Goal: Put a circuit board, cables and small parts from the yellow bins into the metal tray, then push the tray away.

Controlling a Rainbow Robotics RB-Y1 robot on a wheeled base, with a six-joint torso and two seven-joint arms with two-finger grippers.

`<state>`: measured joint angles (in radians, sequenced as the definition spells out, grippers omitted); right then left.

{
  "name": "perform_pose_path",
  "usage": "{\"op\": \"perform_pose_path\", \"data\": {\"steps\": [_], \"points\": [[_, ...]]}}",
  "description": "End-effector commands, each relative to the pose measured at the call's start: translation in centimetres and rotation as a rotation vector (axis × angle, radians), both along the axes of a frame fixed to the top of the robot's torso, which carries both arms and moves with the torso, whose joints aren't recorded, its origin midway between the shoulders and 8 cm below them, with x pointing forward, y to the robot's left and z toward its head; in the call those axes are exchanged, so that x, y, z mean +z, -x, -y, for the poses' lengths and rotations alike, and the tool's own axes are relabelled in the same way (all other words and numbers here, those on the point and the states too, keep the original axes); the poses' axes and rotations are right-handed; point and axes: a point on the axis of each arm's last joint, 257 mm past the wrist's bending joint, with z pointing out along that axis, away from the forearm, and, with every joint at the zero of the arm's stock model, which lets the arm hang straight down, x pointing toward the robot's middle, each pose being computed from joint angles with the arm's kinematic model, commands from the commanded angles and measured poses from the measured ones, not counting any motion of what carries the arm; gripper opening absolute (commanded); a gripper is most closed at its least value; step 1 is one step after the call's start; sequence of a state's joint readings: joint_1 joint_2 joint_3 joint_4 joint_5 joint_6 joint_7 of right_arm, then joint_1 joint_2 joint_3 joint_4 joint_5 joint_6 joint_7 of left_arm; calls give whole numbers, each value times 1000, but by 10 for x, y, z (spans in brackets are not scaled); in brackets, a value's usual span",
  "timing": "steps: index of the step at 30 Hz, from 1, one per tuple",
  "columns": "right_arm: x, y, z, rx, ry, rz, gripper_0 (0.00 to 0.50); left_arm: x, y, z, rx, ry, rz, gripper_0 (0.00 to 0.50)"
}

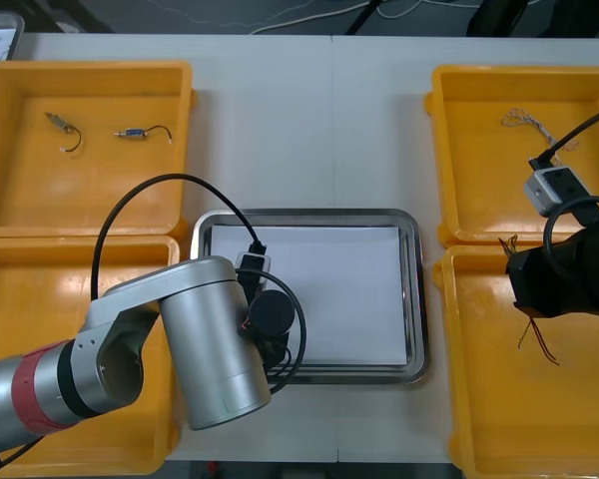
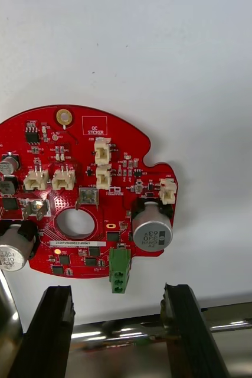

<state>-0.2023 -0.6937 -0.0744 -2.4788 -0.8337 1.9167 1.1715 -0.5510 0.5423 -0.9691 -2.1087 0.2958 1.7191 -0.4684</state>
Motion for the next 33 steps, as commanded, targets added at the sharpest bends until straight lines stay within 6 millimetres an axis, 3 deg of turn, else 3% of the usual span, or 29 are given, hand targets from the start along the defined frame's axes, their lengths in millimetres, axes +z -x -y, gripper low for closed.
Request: {"op": "perform_pose_path", "data": {"steps": [1, 6, 19, 29, 33], "points": [[6, 3, -4, -2, 11, 11, 0, 9, 10, 14, -51, 35, 14, 463], [10, 4, -12, 26, -1, 11, 0, 20, 11, 11, -47, 54, 5, 500], [7, 10, -47, 155, 42, 16, 0, 47, -9, -17, -21, 49, 13, 500], [4, 11, -77, 261, 100, 36, 0, 92, -27, -38, -42, 86, 23, 500], [3, 12, -90, 311, 124, 46, 0, 104, -31, -58, -34, 45, 25, 500]]}}
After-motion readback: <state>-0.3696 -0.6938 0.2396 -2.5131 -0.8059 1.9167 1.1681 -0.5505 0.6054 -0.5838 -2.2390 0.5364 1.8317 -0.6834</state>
